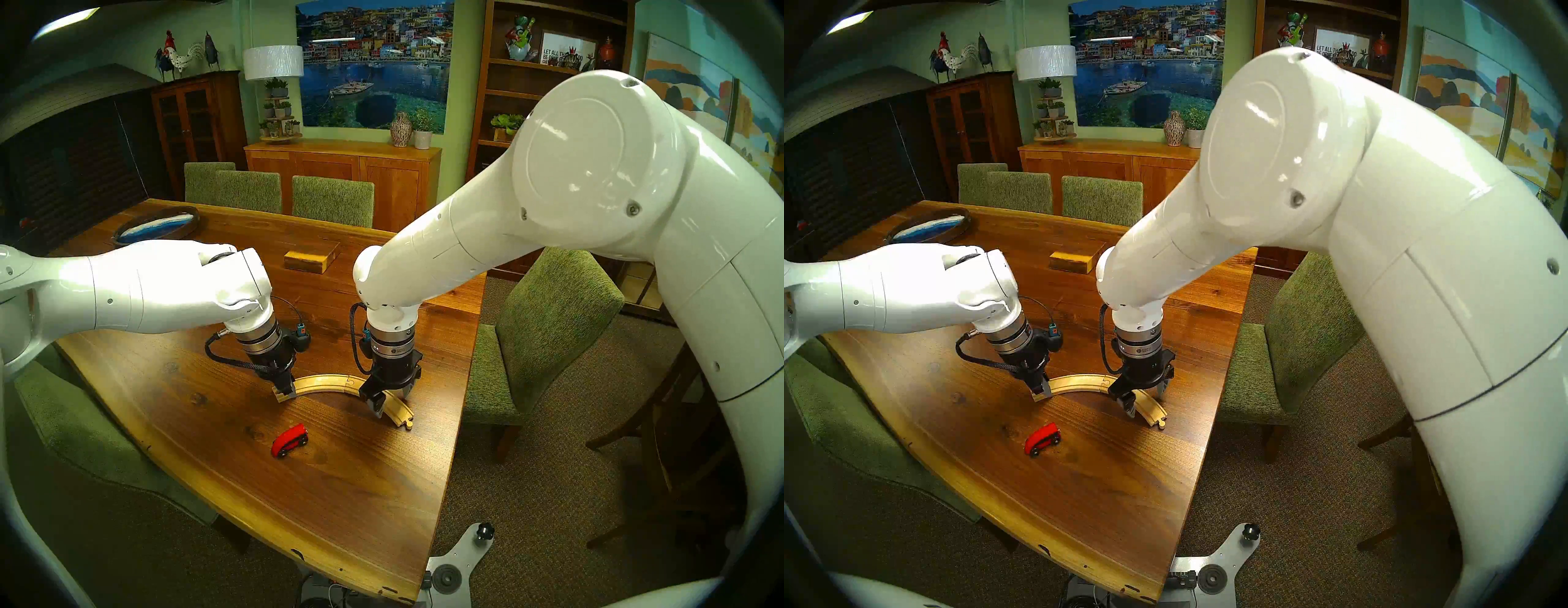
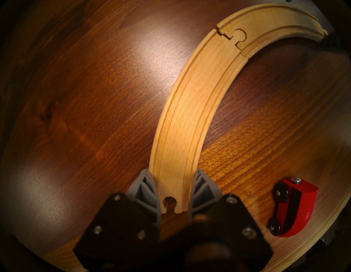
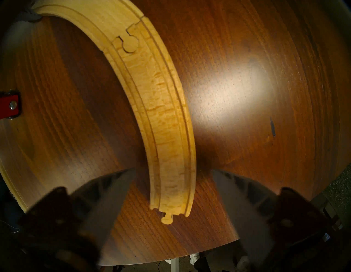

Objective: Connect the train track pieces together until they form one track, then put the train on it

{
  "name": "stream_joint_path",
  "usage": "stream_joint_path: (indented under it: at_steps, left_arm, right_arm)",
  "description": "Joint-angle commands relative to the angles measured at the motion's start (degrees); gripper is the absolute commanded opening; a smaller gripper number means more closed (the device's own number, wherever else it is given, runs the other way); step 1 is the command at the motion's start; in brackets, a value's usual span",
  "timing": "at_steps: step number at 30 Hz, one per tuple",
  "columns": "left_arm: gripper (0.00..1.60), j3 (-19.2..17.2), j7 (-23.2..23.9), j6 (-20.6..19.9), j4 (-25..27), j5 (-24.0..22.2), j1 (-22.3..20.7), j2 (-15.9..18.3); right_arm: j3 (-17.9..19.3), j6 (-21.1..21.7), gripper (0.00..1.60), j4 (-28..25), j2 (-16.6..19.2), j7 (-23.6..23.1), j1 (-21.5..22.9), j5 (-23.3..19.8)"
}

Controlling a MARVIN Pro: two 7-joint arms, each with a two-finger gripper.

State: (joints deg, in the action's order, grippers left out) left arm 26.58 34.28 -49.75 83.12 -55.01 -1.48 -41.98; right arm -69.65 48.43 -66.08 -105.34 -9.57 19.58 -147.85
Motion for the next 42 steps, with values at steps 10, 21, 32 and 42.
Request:
stream_joint_path:
  at_steps: [10,21,32,42]
  left_arm:
    - [0.00,0.0,0.3,0.1,-0.1,0.0,0.0,-0.1]
    - [0.00,0.0,0.1,0.1,0.0,-0.1,0.0,-0.1]
    - [0.00,0.0,0.1,0.1,-0.1,-0.1,0.0,-0.1]
    - [0.00,0.0,0.2,0.1,-0.1,-0.1,0.0,-0.1]
  right_arm:
    - [0.5,-1.6,1.60,-2.4,0.7,1.0,3.9,-0.2]
    - [3.0,-2.8,1.60,-9.7,3.0,3.7,10.6,0.7]
    - [6.9,-5.1,1.60,-15.0,5.5,5.9,14.2,3.3]
    - [7.4,-8.4,1.60,-19.7,6.8,5.9,17.1,4.5]
